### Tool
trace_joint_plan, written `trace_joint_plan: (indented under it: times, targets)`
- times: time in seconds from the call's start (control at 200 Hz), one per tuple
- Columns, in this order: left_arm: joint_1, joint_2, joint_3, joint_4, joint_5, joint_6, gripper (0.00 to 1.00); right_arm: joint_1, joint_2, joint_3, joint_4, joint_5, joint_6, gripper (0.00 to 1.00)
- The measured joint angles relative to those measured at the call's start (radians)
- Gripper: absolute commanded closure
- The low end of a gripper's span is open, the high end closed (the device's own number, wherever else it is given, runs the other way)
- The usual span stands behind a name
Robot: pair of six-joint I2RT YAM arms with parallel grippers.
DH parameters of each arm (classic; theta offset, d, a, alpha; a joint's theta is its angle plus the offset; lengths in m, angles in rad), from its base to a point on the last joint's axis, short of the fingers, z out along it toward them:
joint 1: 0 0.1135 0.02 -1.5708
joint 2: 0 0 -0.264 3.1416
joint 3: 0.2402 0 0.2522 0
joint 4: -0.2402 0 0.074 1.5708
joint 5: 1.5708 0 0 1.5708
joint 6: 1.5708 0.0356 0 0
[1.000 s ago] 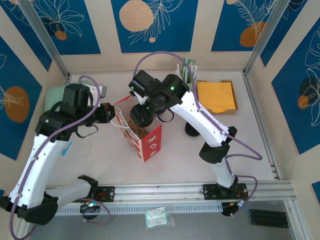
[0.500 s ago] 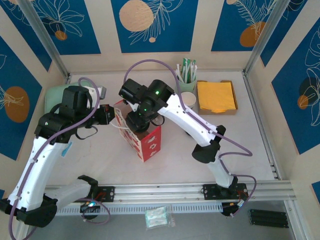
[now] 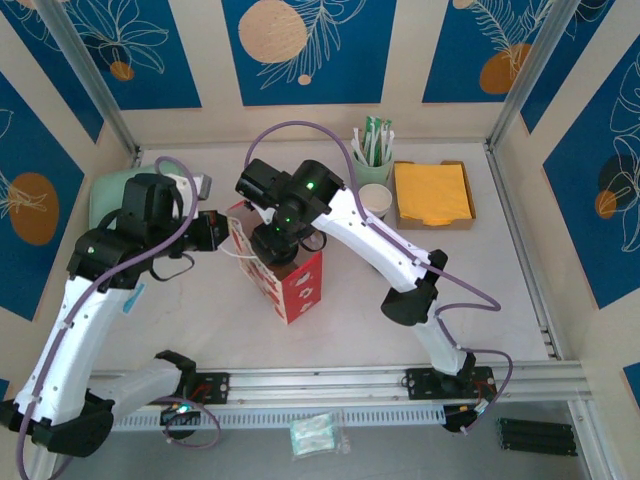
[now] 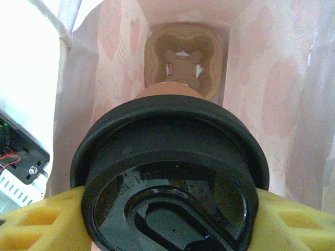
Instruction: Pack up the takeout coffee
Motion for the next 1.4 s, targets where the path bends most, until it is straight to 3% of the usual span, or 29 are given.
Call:
trace_joint_plan:
  times: [1.4]
  targets:
    - [0.000, -0.074, -0.086, 0.009, -0.001, 0.000, 1.00, 0.000, -0.002, -0.150, 0.000, -0.004, 0.046, 0.36]
